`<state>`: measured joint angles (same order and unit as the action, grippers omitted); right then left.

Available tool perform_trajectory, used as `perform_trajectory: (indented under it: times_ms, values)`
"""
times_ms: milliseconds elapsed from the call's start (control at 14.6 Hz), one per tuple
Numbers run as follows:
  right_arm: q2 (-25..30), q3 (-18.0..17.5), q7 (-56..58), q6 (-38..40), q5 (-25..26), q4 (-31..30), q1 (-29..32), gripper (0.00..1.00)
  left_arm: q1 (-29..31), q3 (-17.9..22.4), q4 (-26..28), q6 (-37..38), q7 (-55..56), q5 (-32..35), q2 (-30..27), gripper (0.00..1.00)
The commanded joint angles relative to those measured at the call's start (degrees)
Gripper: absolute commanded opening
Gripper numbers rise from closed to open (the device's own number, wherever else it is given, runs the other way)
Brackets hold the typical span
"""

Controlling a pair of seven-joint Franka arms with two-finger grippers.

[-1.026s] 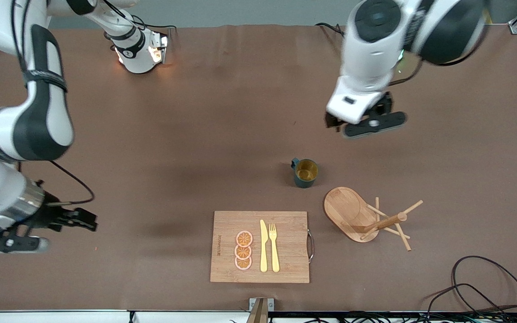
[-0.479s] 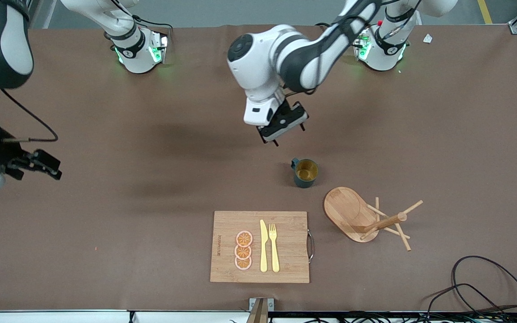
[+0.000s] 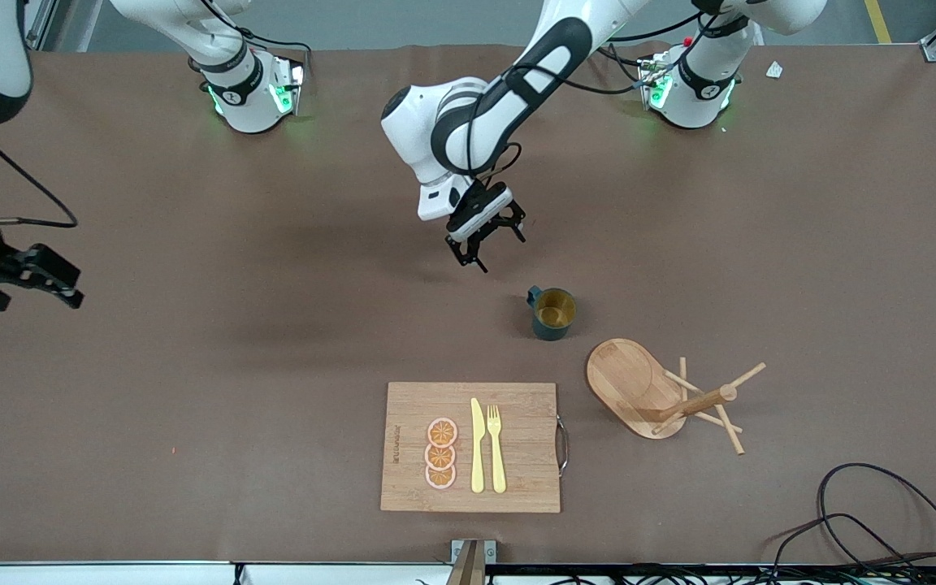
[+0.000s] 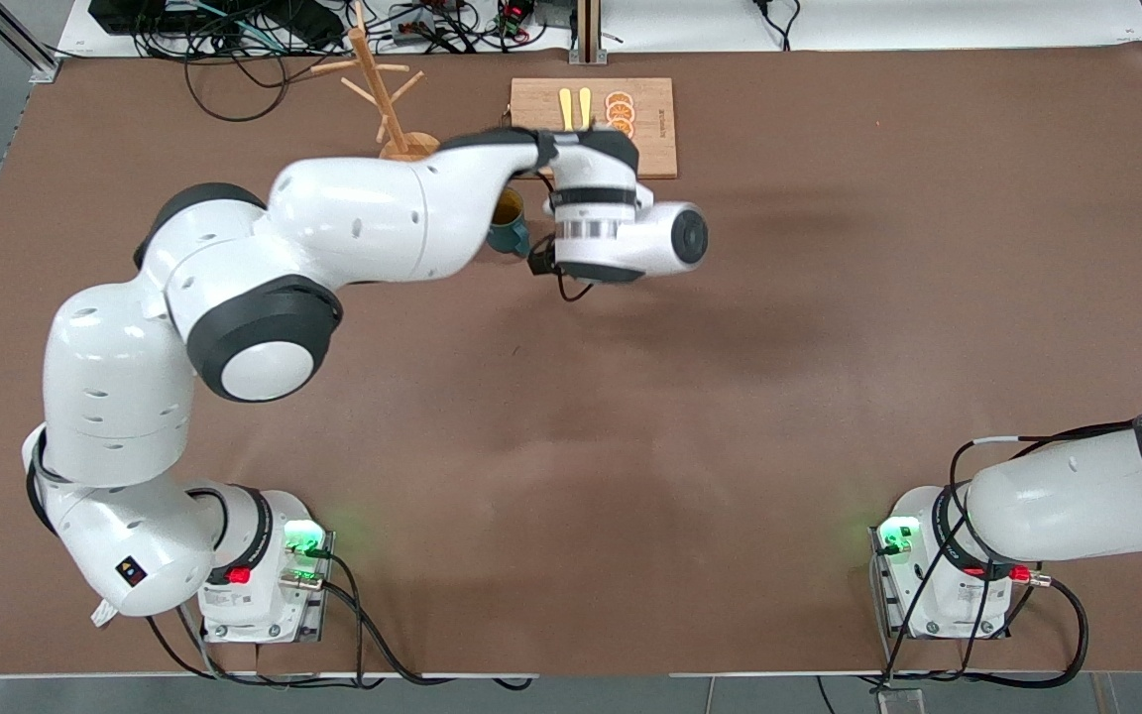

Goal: Pass cup and hang on rack
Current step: 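Lower the left gripper onto the mug handle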

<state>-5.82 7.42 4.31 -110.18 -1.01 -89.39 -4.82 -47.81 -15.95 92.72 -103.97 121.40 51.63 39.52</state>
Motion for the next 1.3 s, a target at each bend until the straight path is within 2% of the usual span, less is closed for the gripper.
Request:
perform_trajectory:
  times_ms: [0, 205, 410, 752, 1026, 1162, 1231]
  values:
    - [-2.0, -0.9, 1.1, 3.0, 0.5, 5.2, 1.1, 1.0, -0.3, 0.1, 3.1, -1.1, 5.7, 5.2, 0.2, 1.0]
    - [-1.8, -0.9, 1.2, 11.4, 0.6, 6.2, 1.4, 1.0, -0.4, 0.1, 8.5, -1.8, 16.5, 13.9, 0.3, 1.0]
    - [-1.8, -1.3, 1.1, 11.1, 0.7, 6.3, 0.7, 1.0, 0.0, 0.1, 12.6, -3.3, 24.1, 21.0, 0.7, 1.0]
    - [-1.3, -1.0, 0.6, 14.4, 0.8, 6.4, 1.0, 1.0, 0.4, 0.9, 12.5, -3.3, 26.2, 27.9, 3.0, 1.0]
    - [-1.4, -1.1, 0.6, 14.3, 0.7, 7.0, 1.3, 1.0, 3.2, 1.1, 11.9, -3.3, 26.2, 34.3, 4.5, 0.85]
    - [-1.5, -1.0, 0.6, 14.3, 0.7, 7.0, 1.3, 1.0, 3.6, 1.2, 10.8, -3.3, 26.1, 34.4, 5.1, 0.73]
    - [-1.5, -1.0, 0.6, 14.3, 0.6, 7.0, 1.3, 1.0, 3.8, 1.2, 10.3, -3.3, 26.0, 34.4, 5.6, 0.7]
